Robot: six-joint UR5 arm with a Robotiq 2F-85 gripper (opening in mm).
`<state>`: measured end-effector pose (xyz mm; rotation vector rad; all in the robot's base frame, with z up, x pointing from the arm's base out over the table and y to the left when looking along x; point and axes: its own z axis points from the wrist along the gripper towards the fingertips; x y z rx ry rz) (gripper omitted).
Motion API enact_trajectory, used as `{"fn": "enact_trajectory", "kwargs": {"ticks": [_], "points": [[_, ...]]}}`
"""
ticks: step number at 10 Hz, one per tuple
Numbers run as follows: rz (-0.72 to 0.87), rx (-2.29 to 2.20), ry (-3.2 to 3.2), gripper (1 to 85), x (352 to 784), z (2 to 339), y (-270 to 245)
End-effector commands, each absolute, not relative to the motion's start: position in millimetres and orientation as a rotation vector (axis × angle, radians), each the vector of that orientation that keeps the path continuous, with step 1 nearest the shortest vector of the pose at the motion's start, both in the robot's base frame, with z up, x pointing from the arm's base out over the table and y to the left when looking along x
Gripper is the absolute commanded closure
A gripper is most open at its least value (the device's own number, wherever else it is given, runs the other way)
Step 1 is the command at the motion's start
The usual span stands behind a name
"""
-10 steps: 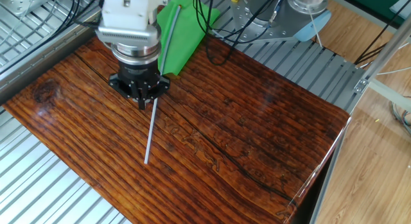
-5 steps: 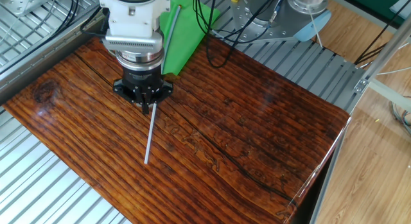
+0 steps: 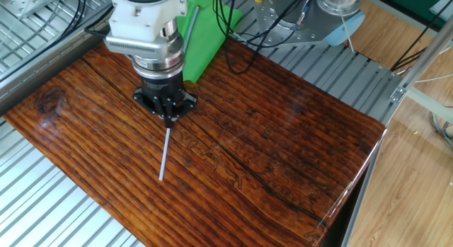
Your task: Wave the flag
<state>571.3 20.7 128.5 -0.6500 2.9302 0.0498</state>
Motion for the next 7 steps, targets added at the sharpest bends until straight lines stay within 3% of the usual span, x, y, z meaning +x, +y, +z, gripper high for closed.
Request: {"fn": "enact_trajectory", "kwargs": {"ticks": [1, 7], "points": [[-0.018, -0.565, 2.95, 84.3, 573.6, 129.5, 7.2], [0.001, -0.784, 2.996, 76.7, 559.1, 109.7, 4.0]]}}
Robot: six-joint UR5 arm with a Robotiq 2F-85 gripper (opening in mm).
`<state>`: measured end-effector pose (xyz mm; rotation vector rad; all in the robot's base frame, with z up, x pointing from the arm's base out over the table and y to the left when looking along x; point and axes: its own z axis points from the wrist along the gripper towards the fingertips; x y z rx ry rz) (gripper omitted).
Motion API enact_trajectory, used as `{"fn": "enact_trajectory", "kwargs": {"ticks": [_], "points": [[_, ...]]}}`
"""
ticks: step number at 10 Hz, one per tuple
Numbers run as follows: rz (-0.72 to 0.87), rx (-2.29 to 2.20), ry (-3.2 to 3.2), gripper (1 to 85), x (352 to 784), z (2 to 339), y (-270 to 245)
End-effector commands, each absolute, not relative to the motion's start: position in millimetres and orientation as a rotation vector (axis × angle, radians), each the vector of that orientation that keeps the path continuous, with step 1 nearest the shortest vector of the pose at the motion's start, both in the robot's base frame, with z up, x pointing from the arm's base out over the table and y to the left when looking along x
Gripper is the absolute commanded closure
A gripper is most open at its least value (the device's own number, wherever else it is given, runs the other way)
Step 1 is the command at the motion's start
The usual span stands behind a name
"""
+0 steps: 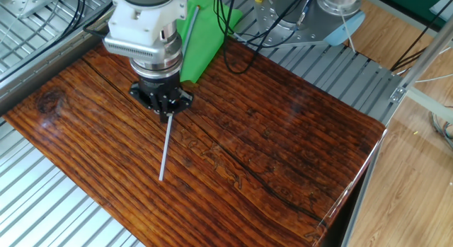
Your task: Wave the flag
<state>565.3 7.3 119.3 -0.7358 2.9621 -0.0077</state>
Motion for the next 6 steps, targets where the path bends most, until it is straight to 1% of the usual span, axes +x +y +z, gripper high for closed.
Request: {"fn": "enact_trajectory", "kwargs": {"ticks": [1, 3, 4, 5, 6], "points": [[-0.005, -0.787, 3.018, 74.7, 554.2, 104.0, 2.2], [-0.005, -0.774, 3.026, 72.7, 549.8, 85.9, 1.7], [0.018, -0.77, 3.018, 69.7, 551.2, 74.8, 4.7], [0.088, -0.75, 3.01, 68.0, 551.1, 64.5, 12.5], [0.109, -0.752, 2.995, 64.7, 554.5, 55.2, 11.5]]}}
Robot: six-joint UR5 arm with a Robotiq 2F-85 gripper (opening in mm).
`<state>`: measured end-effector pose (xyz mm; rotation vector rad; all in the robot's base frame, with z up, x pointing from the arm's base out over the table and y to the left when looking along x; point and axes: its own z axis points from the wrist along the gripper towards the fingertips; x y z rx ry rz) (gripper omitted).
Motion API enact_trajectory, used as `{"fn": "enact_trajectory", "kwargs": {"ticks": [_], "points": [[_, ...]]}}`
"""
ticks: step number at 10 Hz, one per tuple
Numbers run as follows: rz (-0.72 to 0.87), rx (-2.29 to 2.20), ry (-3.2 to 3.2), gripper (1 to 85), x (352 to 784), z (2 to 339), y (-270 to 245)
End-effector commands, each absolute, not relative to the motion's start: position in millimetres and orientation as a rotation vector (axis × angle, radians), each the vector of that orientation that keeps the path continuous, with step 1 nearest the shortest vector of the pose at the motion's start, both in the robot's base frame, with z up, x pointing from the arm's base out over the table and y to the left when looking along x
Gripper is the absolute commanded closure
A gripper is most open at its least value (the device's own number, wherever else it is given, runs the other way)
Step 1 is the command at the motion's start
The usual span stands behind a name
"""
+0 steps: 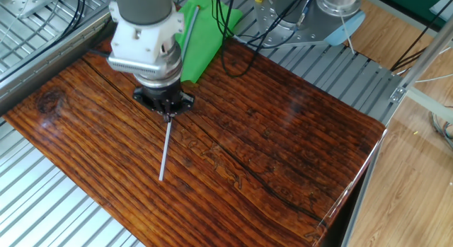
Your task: Wave the flag
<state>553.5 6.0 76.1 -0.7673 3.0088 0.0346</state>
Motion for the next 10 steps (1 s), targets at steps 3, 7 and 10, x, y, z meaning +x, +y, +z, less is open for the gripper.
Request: {"fn": "enact_trajectory", "kwargs": {"ticks": [3, 7, 10], "points": [[0.12, -0.626, 2.96, 64.0, 574.4, 49.5, 14.7], [0.076, -0.629, 2.938, 64.0, 596.5, 59.4, 28.3], [0.074, -0.686, 2.907, 62.3, 609.0, 50.2, 29.2]]}}
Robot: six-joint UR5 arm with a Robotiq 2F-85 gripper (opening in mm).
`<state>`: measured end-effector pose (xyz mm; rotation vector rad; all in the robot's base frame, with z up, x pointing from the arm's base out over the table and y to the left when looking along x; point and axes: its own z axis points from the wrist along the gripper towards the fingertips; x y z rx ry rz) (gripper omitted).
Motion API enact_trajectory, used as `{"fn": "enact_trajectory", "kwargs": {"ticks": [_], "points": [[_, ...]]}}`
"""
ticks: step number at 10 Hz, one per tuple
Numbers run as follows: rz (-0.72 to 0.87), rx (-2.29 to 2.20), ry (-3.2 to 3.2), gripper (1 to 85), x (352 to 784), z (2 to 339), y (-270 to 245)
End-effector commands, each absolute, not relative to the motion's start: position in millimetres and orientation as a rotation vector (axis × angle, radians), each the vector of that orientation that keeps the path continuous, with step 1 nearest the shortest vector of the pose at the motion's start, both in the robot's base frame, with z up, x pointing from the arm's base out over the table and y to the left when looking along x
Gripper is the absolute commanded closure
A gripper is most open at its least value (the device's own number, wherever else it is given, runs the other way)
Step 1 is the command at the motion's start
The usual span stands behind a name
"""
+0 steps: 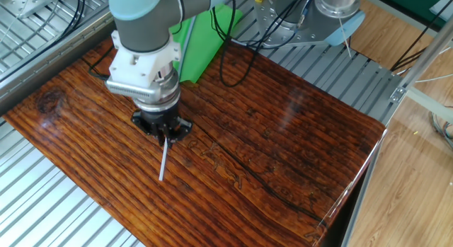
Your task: Wave the flag
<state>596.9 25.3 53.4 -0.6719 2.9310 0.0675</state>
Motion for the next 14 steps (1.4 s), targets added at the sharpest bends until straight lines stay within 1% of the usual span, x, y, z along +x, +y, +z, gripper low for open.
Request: {"fn": "enact_trajectory", "kwargs": {"ticks": [1, 3, 6, 10, 14], "points": [[0.052, -0.72, 2.903, 61.7, 610.8, 47.2, 25.9], [0.011, -0.809, 2.894, 59.3, 611.6, 42.9, 19.1], [-0.038, -0.864, 2.9, 59.0, 610.9, 36.9, 8.7], [0.016, -0.91, 2.879, 54.7, 606.5, 21.9, 10.1], [0.019, -0.913, 2.886, 54.7, 597.8, 7.1, 11.5]]}}
